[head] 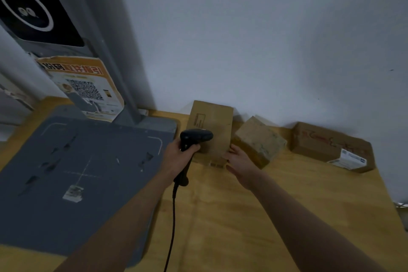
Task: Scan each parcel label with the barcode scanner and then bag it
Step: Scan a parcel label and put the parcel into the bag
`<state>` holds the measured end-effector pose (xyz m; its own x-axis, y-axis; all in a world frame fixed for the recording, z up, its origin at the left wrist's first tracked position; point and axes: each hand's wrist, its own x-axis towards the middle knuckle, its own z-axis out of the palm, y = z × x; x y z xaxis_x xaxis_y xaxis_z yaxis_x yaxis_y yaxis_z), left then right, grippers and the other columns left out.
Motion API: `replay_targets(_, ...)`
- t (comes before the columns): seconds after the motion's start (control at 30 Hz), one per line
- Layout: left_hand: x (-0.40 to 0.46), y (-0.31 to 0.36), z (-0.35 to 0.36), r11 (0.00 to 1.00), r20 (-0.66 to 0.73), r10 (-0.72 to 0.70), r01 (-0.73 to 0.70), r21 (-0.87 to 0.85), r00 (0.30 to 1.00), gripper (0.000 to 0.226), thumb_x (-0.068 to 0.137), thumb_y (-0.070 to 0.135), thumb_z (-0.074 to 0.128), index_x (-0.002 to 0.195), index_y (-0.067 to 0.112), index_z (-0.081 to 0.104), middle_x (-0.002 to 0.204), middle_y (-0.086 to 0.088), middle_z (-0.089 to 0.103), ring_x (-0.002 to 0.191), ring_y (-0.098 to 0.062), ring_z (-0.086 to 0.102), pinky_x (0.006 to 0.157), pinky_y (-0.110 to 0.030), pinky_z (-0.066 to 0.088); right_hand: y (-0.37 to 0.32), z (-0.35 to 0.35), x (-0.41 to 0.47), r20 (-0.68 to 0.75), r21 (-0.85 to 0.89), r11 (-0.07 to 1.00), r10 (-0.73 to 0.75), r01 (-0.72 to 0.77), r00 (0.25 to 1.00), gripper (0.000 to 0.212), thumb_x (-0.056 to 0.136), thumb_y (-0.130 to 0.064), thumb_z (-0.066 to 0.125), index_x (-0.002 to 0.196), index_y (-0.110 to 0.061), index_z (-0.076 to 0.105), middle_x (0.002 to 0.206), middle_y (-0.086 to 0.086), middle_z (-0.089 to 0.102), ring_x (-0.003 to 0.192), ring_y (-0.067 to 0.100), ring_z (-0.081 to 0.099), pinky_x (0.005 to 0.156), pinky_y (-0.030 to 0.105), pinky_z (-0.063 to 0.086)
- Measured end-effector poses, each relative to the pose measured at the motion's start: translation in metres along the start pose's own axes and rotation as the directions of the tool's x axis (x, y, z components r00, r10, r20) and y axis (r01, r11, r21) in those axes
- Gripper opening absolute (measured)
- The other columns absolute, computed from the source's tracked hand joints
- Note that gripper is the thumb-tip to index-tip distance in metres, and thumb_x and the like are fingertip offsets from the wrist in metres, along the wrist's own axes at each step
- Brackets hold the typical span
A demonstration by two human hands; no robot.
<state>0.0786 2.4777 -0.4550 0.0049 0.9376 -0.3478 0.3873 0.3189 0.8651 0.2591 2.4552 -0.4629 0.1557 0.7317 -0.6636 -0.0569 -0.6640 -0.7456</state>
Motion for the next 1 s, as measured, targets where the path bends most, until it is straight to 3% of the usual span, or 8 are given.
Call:
replay_targets(0.13,-0.021,-0.006,-0.008,1.0,-0.007,0.011,-0.011,-0.013,1.0,0.013,0.09,0.027,0.069,0.101,0.023,0.063,0.09,0.007,0.065,0.088,-0.01,0.06,0.069,-0.023,0.043,0.016,0.008,-0.014,-0.007,-0.07,0.996,-0.064,0.063,0.998,0.034,0.104,-0.013,0.051,0.136,-0.023,0.051,0.12,-0.006,0.061,0.095,0.008,0.055,0.082,0.024,0.045)
replay_targets(0.23,-0.056,-0.022,-0.017,0.999,0.026,0.007,-0.008,0.036,1.0,0.018,0.09,0.028,0.07,0.105,0.022,0.063,0.093,0.009,0.065,0.086,-0.002,0.058,0.067,-0.019,0.042,0.041,0.008,-0.041,-0.033,-0.062,0.998,-0.026,0.024,0.999,0.032,0.103,-0.012,0.051,0.134,-0.019,0.047,0.11,-0.006,0.059,0.086,0.003,0.055,0.063,0.018,0.043)
replay_targets(0.37,-0.117,-0.048,-0.023,0.996,0.057,-0.059,0.055,0.071,0.997,0.021,0.09,0.031,0.07,0.107,0.02,0.064,0.092,0.009,0.065,0.088,-0.007,0.06,0.069,-0.022,0.044,0.093,0.001,-0.08,-0.056,-0.122,0.992,-0.02,0.013,0.998,0.035,0.101,-0.012,0.053,0.134,-0.022,0.047,0.13,0.001,0.055,0.109,0.017,0.056,0.088,0.031,0.049)
replay_targets(0.5,-0.195,-0.066,-0.02,0.986,0.092,-0.154,0.148,0.073,0.984,0.022,0.089,0.036,0.07,0.104,0.02,0.063,0.096,0.001,0.067,0.092,-0.018,0.063,0.076,-0.032,0.049,0.145,-0.016,-0.14,-0.038,-0.109,0.993,0.047,-0.051,0.998,0.042,0.101,-0.011,0.054,0.142,-0.017,0.047,0.128,-0.003,0.052,0.118,0.021,0.052,0.106,0.041,0.047)
replay_targets(0.7,-0.315,-0.092,0.002,0.974,0.142,-0.197,0.177,0.141,0.97,0.029,0.088,0.038,0.071,0.106,0.015,0.069,0.093,-0.002,0.07,0.089,-0.018,0.065,0.068,-0.029,0.047,0.235,-0.054,-0.249,-0.015,-0.104,0.992,0.07,-0.071,0.997,0.045,0.101,-0.009,0.054,0.145,-0.015,0.048,0.129,-0.001,0.058,0.114,0.02,0.058,0.101,0.04,0.053)
replay_targets(0.87,-0.382,-0.104,0.024,0.968,0.172,-0.198,0.165,0.188,0.965,0.023,0.089,0.035,0.071,0.097,0.014,0.071,0.09,-0.004,0.07,0.085,-0.015,0.062,0.064,-0.027,0.044,0.294,-0.081,-0.314,-0.039,-0.092,0.994,0.05,-0.053,0.998,0.044,0.1,-0.01,0.056,0.144,-0.014,0.049,0.133,0.0,0.057,0.111,0.02,0.059,0.099,0.042,0.052)
replay_targets(1.0,-0.412,-0.105,0.044,0.969,0.204,-0.189,0.148,0.2,0.961,0.02,0.088,0.034,0.071,0.097,0.015,0.071,0.09,-0.002,0.07,0.087,-0.016,0.062,0.067,-0.028,0.045,0.326,-0.093,-0.338,-0.13,-0.083,0.996,0.002,-0.013,0.991,0.049,0.097,-0.024,0.062,0.143,-0.022,0.049,0.138,0.003,0.052,0.119,0.021,0.055,0.101,0.043,0.052)
